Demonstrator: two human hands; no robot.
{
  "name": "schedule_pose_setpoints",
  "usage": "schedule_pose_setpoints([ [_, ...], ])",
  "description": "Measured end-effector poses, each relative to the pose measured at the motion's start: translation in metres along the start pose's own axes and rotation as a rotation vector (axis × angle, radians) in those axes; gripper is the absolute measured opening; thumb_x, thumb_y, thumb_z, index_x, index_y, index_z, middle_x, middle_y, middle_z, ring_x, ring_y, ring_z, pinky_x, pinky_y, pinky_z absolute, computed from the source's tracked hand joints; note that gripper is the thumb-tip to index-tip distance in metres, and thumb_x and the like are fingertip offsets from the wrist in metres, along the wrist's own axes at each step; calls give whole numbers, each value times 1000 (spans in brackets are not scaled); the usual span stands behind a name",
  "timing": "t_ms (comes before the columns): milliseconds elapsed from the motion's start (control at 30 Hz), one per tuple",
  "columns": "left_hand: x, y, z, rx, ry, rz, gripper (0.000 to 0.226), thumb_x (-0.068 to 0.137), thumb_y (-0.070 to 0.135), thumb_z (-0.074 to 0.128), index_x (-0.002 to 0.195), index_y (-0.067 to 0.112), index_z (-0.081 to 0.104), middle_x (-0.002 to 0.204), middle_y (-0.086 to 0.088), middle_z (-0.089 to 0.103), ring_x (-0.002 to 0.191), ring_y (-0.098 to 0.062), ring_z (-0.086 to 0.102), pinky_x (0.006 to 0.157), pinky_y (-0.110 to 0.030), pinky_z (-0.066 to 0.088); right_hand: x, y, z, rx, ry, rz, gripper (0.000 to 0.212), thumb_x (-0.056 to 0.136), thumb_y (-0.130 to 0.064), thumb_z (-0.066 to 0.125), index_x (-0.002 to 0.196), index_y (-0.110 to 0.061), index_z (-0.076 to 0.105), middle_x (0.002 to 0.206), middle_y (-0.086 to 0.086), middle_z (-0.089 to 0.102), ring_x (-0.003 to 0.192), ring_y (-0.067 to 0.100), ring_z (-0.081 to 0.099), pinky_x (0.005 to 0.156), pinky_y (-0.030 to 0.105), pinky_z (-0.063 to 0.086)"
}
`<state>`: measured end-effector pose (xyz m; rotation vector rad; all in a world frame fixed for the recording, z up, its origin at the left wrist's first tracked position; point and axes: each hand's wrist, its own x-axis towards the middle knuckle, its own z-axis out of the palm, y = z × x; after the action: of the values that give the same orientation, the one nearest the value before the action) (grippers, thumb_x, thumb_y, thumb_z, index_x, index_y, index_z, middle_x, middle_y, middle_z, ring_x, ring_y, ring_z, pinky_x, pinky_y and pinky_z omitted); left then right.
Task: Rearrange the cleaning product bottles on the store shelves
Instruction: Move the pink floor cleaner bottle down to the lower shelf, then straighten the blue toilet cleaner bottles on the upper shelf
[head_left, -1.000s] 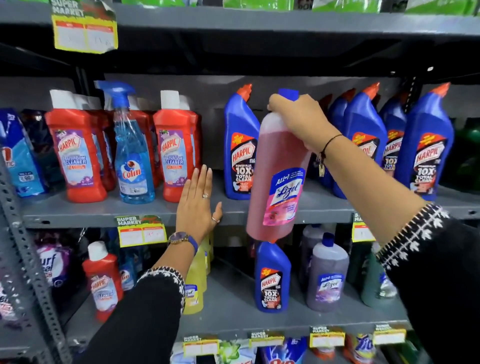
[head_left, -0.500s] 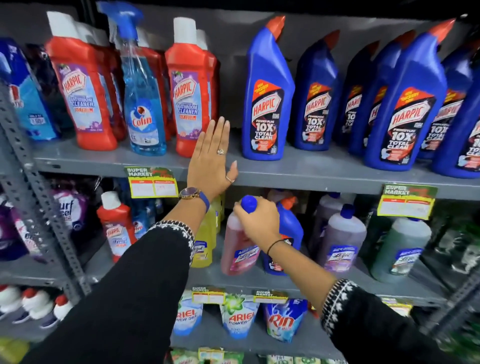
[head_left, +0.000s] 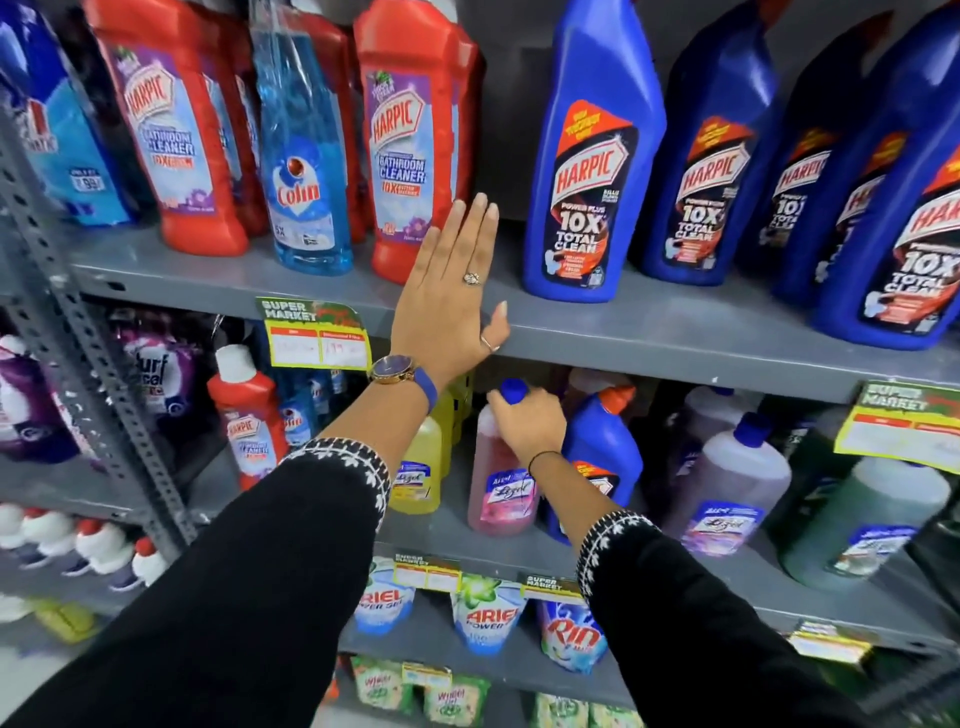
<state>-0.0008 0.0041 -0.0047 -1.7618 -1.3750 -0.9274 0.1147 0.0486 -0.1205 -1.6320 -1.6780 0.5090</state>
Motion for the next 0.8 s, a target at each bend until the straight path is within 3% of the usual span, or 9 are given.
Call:
schedule_pose_setpoints([
  [167, -1, 0, 0, 26, 8, -3, 80, 79, 32, 44, 148, 0, 22, 154, -17, 24, 143, -29, 17, 118, -32, 0, 0, 5, 4, 38, 13, -147, 43, 82, -48, 58, 93, -7, 66, 94, 19, 70, 92, 38, 63, 73, 35, 48],
  [233, -1, 0, 0, 28, 9, -3, 79, 79, 32, 44, 148, 0, 22, 154, -17, 24, 143, -29, 17, 118, -32, 0, -6, 13, -4, 99, 111, -288, 47, 83, -45, 57, 108, -6, 62, 103, 19, 67, 99, 37, 59, 86, 42, 48],
  [300, -1, 0, 0, 37, 7, -2, 79, 79, 32, 43, 148, 0, 21, 155, -17, 23, 144, -29, 17, 118, -32, 1, -12, 23, -14, 61, 254, -357, 49, 83, -45, 51, 107, -4, 58, 102, 19, 64, 97, 37, 56, 88, 47, 43],
  [367, -1, 0, 1, 42, 6, -2, 79, 80, 32, 43, 148, 0, 20, 155, -17, 23, 143, -30, 17, 118, -32, 0, -13, 32, -25, -15, 450, -283, 50, 82, -46, 50, 105, -2, 53, 100, 23, 61, 93, 38, 55, 88, 46, 33],
  [433, -1, 0, 1, 39, 5, -3, 79, 80, 31, 43, 148, 0, 20, 155, -17, 23, 143, -30, 17, 118, -32, 0, -5, 44, -40, 37, 542, -36, 66, 80, -44, 61, 118, 6, 45, 113, 31, 54, 106, 45, 50, 93, 46, 24],
  [533, -1, 0, 0, 34, 2, -4, 78, 80, 30, 44, 149, 0, 19, 155, -16, 22, 144, -29, 16, 118, -31, -1, 9, 60, -62, 297, 413, 265, 79, 68, -48, 74, 123, 0, 45, 124, 24, 55, 117, 41, 50, 98, 47, 36],
  [667, -1, 0, 1, 33, -3, -5, 78, 80, 28, 46, 149, 1, 20, 155, -16, 21, 144, -28, 15, 119, -32, 1, 12, 58, -73, 240, 2, 315, 70, 71, -63, 65, 110, -5, 60, 116, 23, 64, 106, 39, 59, 91, 41, 46],
  [800, -2, 0, 1, 25, -14, -7, 79, 80, 28, 45, 149, 1, 19, 155, -16, 21, 144, -28, 15, 119, -33, 0, 5, 52, -77, 174, 39, 302, 61, 77, -55, 63, 103, 1, 64, 110, 25, 66, 102, 40, 61, 87, 39, 47],
])
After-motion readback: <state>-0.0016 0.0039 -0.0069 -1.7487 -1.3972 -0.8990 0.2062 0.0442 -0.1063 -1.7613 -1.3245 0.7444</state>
